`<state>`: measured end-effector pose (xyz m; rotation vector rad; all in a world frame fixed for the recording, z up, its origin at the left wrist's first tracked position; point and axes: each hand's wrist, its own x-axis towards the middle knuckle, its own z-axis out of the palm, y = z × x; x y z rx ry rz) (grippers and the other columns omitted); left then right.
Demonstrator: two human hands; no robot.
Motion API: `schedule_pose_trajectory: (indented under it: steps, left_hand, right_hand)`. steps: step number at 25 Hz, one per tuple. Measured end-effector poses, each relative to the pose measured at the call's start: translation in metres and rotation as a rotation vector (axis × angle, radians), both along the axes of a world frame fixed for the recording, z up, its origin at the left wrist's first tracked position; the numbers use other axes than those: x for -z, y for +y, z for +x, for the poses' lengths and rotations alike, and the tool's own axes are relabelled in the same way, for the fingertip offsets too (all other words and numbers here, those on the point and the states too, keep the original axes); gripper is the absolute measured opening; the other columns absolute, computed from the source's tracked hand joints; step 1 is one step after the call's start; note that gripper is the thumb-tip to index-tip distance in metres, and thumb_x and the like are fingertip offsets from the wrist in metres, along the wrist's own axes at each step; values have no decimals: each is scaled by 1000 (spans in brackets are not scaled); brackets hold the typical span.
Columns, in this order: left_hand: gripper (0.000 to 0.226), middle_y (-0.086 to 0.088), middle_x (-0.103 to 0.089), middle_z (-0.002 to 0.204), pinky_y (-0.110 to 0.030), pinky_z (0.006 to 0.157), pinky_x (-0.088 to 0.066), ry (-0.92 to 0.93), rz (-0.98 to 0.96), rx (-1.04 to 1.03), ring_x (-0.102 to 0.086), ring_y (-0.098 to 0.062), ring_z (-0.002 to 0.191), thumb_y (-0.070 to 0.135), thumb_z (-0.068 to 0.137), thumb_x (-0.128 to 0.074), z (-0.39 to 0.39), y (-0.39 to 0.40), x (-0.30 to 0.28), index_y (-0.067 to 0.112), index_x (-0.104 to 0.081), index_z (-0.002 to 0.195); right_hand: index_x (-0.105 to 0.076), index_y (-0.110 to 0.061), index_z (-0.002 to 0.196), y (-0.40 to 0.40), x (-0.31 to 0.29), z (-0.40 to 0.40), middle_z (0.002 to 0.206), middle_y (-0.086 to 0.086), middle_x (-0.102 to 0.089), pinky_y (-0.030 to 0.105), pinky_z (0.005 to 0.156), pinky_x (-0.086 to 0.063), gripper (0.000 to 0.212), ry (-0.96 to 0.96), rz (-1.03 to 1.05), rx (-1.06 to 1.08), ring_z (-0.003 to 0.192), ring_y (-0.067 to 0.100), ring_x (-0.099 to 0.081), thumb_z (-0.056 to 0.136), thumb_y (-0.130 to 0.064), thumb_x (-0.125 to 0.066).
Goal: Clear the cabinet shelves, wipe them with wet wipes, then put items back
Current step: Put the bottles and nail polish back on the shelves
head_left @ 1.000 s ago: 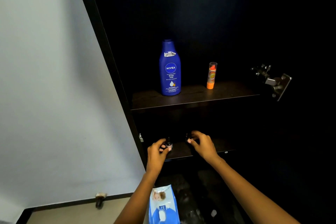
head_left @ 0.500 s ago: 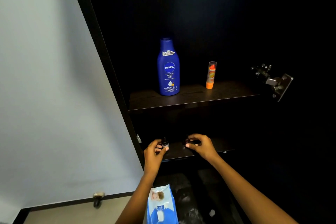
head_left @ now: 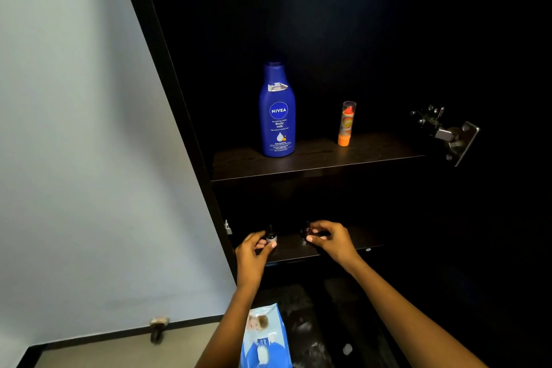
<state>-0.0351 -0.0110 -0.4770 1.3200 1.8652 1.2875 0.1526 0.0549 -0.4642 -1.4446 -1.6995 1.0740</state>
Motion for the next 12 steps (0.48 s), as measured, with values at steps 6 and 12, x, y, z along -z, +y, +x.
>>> schedule_pose_trajectory:
  steps: [6,12]
  left_hand:
    - [40,-8,-61,109,-1,69,-44,-21,-16,14,-55,-6,88,6,78,-69,0,-2,0,2,-59,117]
    - [55,-7,-58,117,-7,76,-44,-54,-11,18,-57,-12,97,4,73,-74,1,-5,2,4,-54,124]
  right_hand:
    - [-64,-3,112,-4,-2,1,97,2,-64,3,68,-45,39,5,-14,-1,97,11,-60,74,-1,-74]
    - [-60,1,117,-6,0,5,110,9,-63,2,72,-48,54,94,-43,-4,103,12,-56,67,7,-77]
